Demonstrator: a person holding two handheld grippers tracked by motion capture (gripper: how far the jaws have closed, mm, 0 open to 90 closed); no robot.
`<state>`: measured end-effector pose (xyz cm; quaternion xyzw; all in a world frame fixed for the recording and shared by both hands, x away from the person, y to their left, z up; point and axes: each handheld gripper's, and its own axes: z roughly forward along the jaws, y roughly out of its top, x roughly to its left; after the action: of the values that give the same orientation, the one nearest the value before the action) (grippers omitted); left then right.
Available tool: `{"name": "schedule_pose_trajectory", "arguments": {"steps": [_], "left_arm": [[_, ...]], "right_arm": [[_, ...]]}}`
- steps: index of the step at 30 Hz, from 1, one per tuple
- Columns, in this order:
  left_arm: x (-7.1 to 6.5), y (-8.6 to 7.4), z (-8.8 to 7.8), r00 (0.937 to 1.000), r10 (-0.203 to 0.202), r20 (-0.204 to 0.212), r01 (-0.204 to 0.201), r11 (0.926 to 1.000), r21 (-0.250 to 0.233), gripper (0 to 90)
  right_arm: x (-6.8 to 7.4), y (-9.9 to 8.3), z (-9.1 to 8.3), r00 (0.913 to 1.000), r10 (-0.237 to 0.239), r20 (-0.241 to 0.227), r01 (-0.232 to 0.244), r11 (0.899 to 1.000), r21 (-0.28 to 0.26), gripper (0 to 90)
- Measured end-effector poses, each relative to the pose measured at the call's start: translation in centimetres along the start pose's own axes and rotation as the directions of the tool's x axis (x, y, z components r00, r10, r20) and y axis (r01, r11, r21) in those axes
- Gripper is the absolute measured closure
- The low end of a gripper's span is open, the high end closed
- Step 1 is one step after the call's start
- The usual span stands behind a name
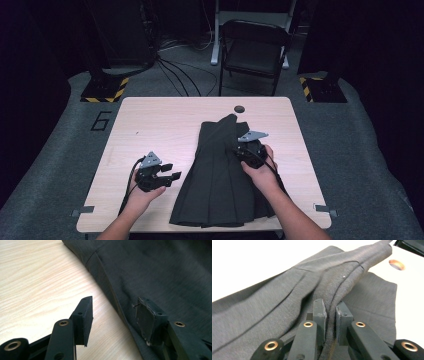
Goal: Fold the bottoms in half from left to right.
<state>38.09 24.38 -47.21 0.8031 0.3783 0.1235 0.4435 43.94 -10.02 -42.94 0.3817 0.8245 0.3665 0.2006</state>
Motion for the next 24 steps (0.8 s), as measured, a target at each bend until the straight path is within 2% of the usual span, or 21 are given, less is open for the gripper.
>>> {"name": "schedule_pose_trajectory", "arguments": {"steps": [4, 5, 6, 8, 9, 10, 11, 13, 17, 20, 22, 23, 24], "left_arm": [[-0.1, 0.0, 0.0, 1.0000, -0.002, 0.004, 0.002, 1.0000, 0.000, 47.5], [0.0, 0.0, 0.0, 1.0000, 0.000, 0.002, 0.000, 1.0000, -0.004, 47.6], [0.0, 0.0, 0.0, 1.0000, -0.002, 0.002, 0.002, 1.0000, -0.005, 47.5], [0.0, 0.0, 0.0, 1.0000, -0.002, 0.002, 0.002, 1.0000, -0.002, 47.6], [0.0, 0.0, 0.0, 1.0000, -0.003, 0.004, 0.003, 1.0000, 0.001, 47.6], [0.0, 0.0, 0.0, 1.0000, 0.001, 0.001, -0.001, 1.0000, 0.000, 47.6], [0.0, 0.0, 0.0, 1.0000, -0.002, 0.003, 0.002, 1.0000, 0.001, 47.6], [-0.1, 0.0, 0.1, 1.0000, -0.002, 0.000, 0.002, 1.0000, -0.001, 47.6], [-0.1, 0.0, 0.1, 1.0000, 0.007, 0.004, -0.007, 1.0000, 0.004, 47.6], [-0.2, -0.1, 0.3, 1.0000, 0.002, 0.006, -0.002, 0.9999, 0.011, 47.5], [-0.2, -0.2, 0.4, 1.0000, 0.004, 0.005, -0.004, 0.9999, 0.012, 47.5], [-0.1, -0.2, 0.4, 0.9999, 0.011, 0.005, -0.011, 0.9998, 0.016, 47.5], [-0.1, -0.2, 0.4, 0.9999, 0.011, 0.005, -0.011, 0.9998, 0.016, 47.6]], "right_arm": [[-0.7, 1.0, -1.2, 0.9998, 0.019, 0.004, -0.019, 1.000, -0.012, 81.4], [-1.0, 1.5, -1.9, 0.9984, 0.053, 0.019, -0.053, 0.999, -0.011, 81.5], [-1.4, 1.7, -2.3, 0.9989, 0.040, 0.025, -0.040, 0.999, -0.003, 81.6], [-1.6, 1.8, -2.6, 0.9984, 0.044, 0.034, -0.044, 0.999, -0.002, 81.7], [-1.9, 1.9, -2.9, 0.9956, 0.064, 0.068, -0.065, 0.998, 0.016, 81.7], [-1.9, 1.9, -2.9, 0.9956, 0.064, 0.068, -0.065, 0.998, 0.016, 81.7], [-2.8, 1.7, -2.8, 0.9929, 0.074, 0.093, -0.079, 0.995, 0.056, 81.7], [-4.1, 1.1, -2.3, 0.9897, 0.095, 0.107, -0.105, 0.989, 0.100, 81.7], [-6.6, -0.7, -0.7, 0.9791, 0.151, 0.136, -0.174, 0.970, 0.171, 81.5], [-8.0, -2.5, 0.8, 0.9736, 0.169, 0.153, -0.198, 0.960, 0.197, 81.3], [-8.4, -3.0, 1.2, 0.9734, 0.169, 0.155, -0.199, 0.959, 0.204, 81.2], [-8.8, -4.0, 1.9, 0.9684, 0.198, 0.151, -0.229, 0.948, 0.221, 80.9], [-8.8, -4.0, 1.9, 0.9684, 0.198, 0.151, -0.229, 0.948, 0.221, 80.9]]}}
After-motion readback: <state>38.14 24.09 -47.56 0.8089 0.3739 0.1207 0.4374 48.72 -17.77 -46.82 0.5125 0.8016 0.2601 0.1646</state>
